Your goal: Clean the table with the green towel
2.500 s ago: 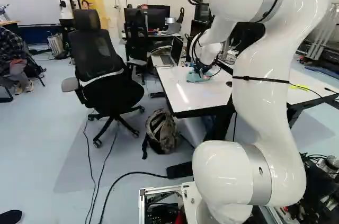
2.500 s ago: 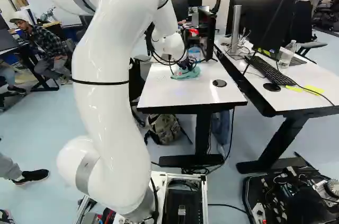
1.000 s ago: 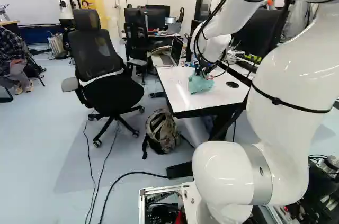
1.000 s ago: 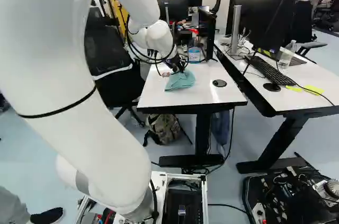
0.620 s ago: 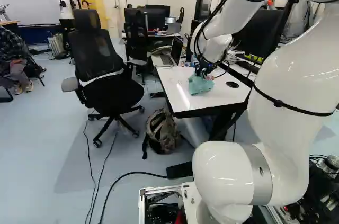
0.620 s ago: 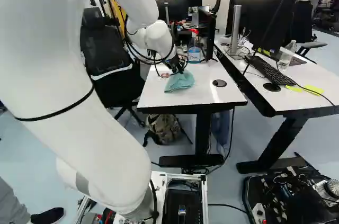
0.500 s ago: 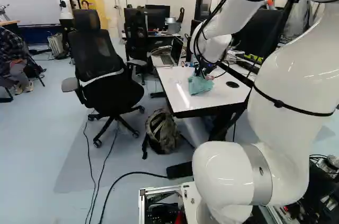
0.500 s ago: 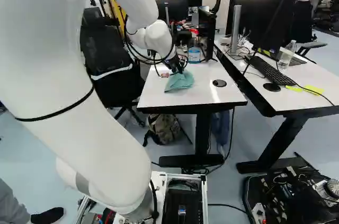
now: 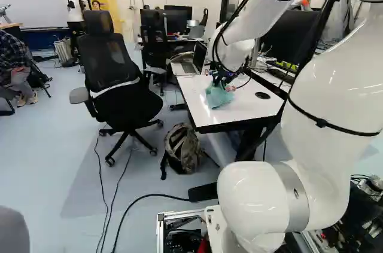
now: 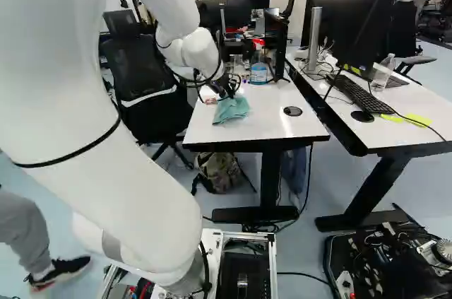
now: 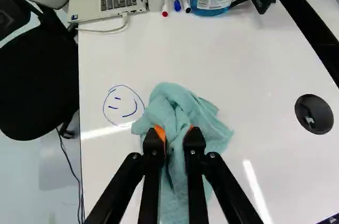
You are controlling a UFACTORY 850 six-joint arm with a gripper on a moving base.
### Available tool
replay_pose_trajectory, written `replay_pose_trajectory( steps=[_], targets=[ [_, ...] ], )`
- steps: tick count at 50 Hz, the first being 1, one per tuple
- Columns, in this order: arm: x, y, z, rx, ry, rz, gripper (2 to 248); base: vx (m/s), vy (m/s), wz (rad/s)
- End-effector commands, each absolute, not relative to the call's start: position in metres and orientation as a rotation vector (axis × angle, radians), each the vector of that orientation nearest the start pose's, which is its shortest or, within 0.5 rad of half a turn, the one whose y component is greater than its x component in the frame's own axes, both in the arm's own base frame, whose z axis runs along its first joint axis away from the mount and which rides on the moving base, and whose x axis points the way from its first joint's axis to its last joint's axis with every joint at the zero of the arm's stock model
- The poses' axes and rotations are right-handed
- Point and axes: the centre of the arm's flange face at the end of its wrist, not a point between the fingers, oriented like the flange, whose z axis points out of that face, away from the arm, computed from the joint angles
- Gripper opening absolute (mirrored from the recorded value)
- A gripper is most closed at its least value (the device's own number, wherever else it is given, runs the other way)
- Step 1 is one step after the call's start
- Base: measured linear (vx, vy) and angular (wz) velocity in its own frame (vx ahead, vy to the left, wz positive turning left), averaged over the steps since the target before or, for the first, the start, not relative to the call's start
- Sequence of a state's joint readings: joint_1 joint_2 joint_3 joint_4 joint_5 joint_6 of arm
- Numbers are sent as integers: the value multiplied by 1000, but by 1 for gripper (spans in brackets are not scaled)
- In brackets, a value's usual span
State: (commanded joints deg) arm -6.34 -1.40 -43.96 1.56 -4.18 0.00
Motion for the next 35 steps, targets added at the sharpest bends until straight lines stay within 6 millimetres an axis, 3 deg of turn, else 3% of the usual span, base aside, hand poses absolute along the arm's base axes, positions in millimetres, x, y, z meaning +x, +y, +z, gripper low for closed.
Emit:
replay_pose_trajectory(
  steps=[35],
  targets=[
    [505, 0, 472, -2944, 40, -1066, 51, 0, 0, 0]
  ],
)
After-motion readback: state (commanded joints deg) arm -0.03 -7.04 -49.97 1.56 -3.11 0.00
